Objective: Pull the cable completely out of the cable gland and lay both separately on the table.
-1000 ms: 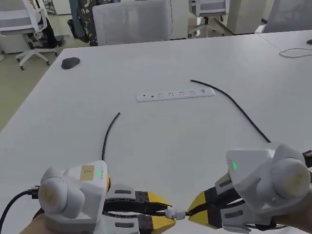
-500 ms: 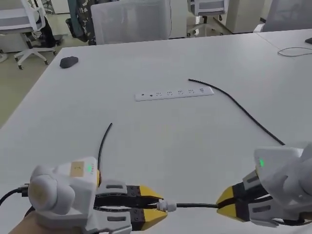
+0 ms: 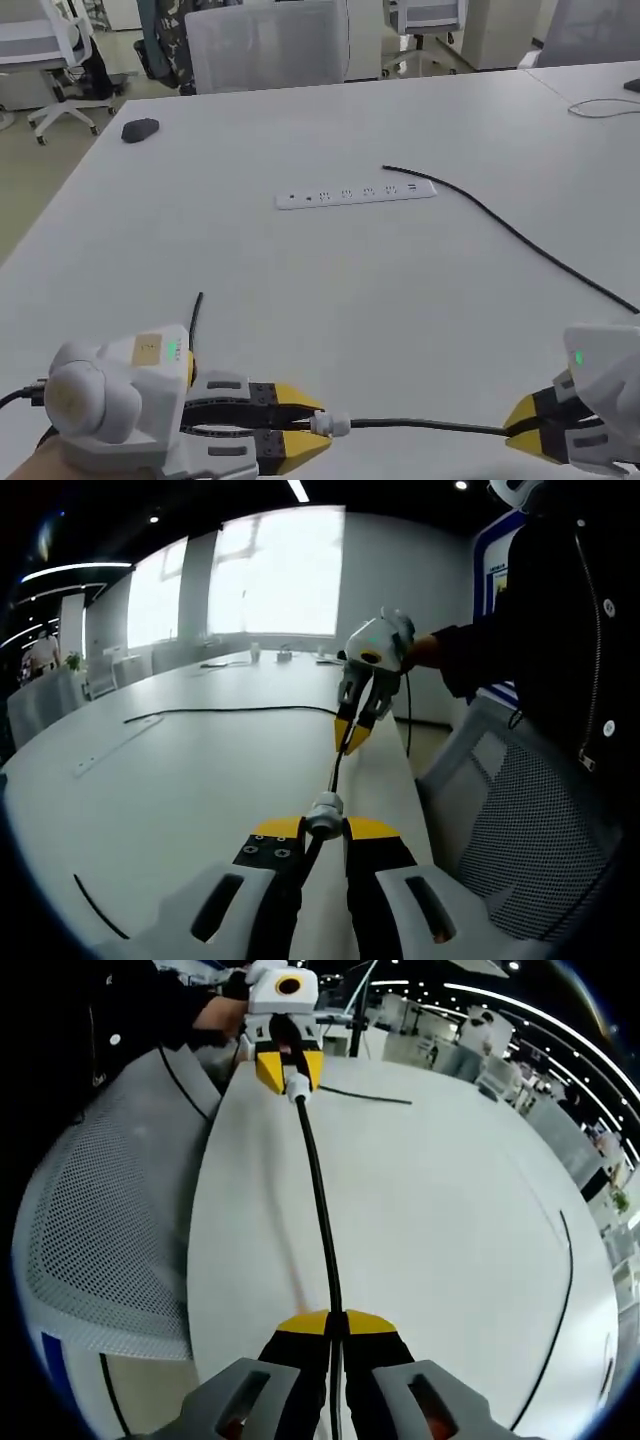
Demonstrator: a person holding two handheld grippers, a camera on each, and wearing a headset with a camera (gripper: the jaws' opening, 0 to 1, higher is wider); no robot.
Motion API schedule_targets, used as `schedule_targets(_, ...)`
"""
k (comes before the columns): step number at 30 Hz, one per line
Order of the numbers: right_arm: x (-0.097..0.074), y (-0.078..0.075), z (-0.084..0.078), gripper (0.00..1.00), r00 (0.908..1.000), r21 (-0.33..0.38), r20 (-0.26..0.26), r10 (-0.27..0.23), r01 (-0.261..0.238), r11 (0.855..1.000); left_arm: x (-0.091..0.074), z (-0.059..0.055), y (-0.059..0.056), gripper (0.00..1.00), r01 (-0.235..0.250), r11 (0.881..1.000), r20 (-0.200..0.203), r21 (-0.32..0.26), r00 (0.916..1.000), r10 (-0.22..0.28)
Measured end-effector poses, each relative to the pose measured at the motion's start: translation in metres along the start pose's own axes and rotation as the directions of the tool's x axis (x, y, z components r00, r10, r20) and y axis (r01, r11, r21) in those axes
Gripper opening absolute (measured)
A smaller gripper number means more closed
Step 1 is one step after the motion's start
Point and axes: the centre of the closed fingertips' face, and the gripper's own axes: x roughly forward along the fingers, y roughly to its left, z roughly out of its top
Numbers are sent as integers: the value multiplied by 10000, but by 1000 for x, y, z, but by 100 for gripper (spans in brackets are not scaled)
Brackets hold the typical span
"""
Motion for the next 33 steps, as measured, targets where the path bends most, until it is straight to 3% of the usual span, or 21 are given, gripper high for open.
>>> schedule_targets(1,1,-2,-6,0,9994,-108,-331,-140,136,9998,-1,0,0,15,1,10000,-9,-3,10000,-1)
schedule_targets(7,2,3,-6,0,9993,62,-344,121,-119,9999,-1,-1,0,15,-11,10000,-54,1,10000,11)
schedule_targets(12,2,0,-3,0,9986,287,-531,-15,30,9996,-2,-2,1,15,-47,10000,-66,-29,10000,47)
schedule_targets(14,0,0,-1,5,9985,415,-537,44,-22,9991,-3,-2,1,15,-88,10000,-101,40,9999,88)
schedule_targets(16,-2,1,11,13,9998,637,-168,80,-69,9979,-4,-2,2,15,-95,9999,-101,72,9999,96)
schedule_targets(18,-4,4,33,16,9981,764,563,244,-287,9967,-4,-2,2,15,-116,9999,-98,79,9999,117)
schedule_targets(20,-7,8,62,16,9891,875,1431,344,-473,9950,-4,-1,2,15,-110,9999,-87,99,9999,110)
schedule_targets(21,-9,11,79,17,9800,911,1940,453,-640,9938,-4,0,2,15,-95,9999,-65,103,9999,96)
schedule_targets(23,-9,13,97,16,9715,785,2314,520,-719,9943,-3,0,1,15,-87,9999,-49,119,9999,88)
schedule_targets(27,-1,19,127,15,9628,196,2590,767,-846,9962,-3,0,1,15,-104,9997,-118,216,9999,107)
schedule_targets(33,20,30,150,12,9561,-325,2620,1312,-1271,9914,-3,3,-2,15,-70,9994,-80,341,9999,72)
